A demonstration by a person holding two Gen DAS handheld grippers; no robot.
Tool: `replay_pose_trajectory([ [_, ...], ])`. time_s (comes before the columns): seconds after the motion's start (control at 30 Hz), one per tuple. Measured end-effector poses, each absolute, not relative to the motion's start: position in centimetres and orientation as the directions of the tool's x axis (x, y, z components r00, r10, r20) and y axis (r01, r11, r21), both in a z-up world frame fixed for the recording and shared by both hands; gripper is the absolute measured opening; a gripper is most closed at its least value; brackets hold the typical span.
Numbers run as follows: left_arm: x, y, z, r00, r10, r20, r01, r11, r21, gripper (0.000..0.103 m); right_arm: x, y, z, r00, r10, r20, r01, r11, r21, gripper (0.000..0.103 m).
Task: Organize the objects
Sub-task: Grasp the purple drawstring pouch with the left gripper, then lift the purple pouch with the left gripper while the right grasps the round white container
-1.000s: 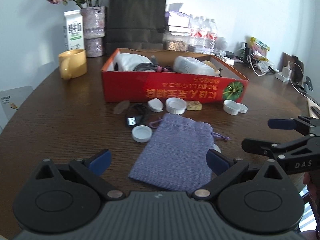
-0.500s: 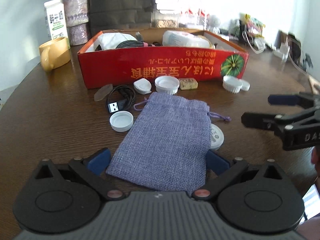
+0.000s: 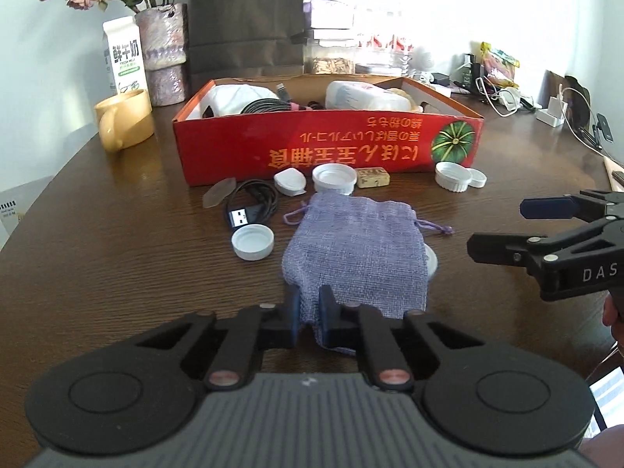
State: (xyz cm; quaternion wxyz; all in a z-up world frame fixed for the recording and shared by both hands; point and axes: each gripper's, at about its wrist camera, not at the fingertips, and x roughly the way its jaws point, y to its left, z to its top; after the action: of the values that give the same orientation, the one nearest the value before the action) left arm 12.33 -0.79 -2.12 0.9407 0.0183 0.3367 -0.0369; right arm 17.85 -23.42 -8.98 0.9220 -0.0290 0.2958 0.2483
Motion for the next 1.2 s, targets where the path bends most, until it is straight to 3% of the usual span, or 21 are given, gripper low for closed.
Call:
replay_pose_trajectory([
  [0.07,12.2,-0.7,-2.0,0.772,-0.065,-0.632,0.081,0.997,-0.003,0.011,17.6,-23.5,-8.9,0.706,0.437,-0.558,-0.472,0.877,0.090,0.103],
  [0.13,12.1,-0.5,-1.8,0.774,-0.075,-0.629,0.074,0.997,-0.027,0.022,17.5,-23.7,-8.8,0.710,0.432,-0.555,-0.467,0.880,0.088,0.103],
  [0.17,12.1,-0.4,-1.6,0.775,-0.083,-0.626,0.074,0.996,-0.039,0.045,17.5,-23.7,-8.8,0.712,0.430,-0.555,-0.464,0.881,0.087,0.103],
  [0.2,12.0,-0.4,-1.4,0.781,-0.088,-0.618,0.074,0.996,-0.048,0.076,17.5,-23.7,-8.8,0.713,0.429,-0.555,-0.463,0.882,0.086,0.103],
  [0.3,11.8,-0.9,-1.1,0.794,-0.114,-0.598,0.111,0.993,-0.042,0.099,17.3,-23.6,-8.8,0.711,0.430,-0.556,-0.466,0.880,0.085,0.103],
  [0.57,14.0,-2.7,-2.7,0.734,-0.132,-0.666,0.146,0.989,-0.035,0.103,17.3,-23.9,-9.2,0.733,0.381,-0.563,-0.425,0.903,0.057,0.103],
  [0.63,13.9,-3.0,-3.1,0.740,-0.106,-0.664,0.138,0.990,-0.003,0.101,17.5,-24.8,-9.2,0.733,0.388,-0.558,-0.416,0.906,0.084,0.103],
  [0.67,13.7,-3.0,-3.2,0.746,-0.111,-0.656,0.142,0.990,-0.006,0.093,17.5,-25.0,-9.2,0.734,0.390,-0.556,-0.416,0.905,0.087,0.103],
  [0.77,13.2,-2.8,-2.9,0.764,-0.118,-0.634,0.146,0.989,-0.008,0.056,17.4,-25.3,-9.1,0.744,0.375,-0.554,-0.405,0.911,0.072,0.103],
  [0.83,13.0,-2.6,-2.8,0.769,-0.118,-0.628,0.145,0.989,-0.007,0.044,17.5,-25.5,-9.2,0.743,0.373,-0.556,-0.401,0.913,0.077,0.103],
  [0.9,12.9,-2.4,-2.6,0.771,-0.131,-0.623,0.154,0.988,-0.017,0.006,17.6,-25.5,-9.4,0.740,0.373,-0.559,-0.401,0.913,0.077,0.103],
  [1.2,13.1,-2.0,-1.4,0.783,-0.123,-0.609,0.140,0.990,-0.021,0.006,18.2,-25.4,-9.9,0.728,0.387,-0.566,-0.406,0.909,0.099,0.103],
])
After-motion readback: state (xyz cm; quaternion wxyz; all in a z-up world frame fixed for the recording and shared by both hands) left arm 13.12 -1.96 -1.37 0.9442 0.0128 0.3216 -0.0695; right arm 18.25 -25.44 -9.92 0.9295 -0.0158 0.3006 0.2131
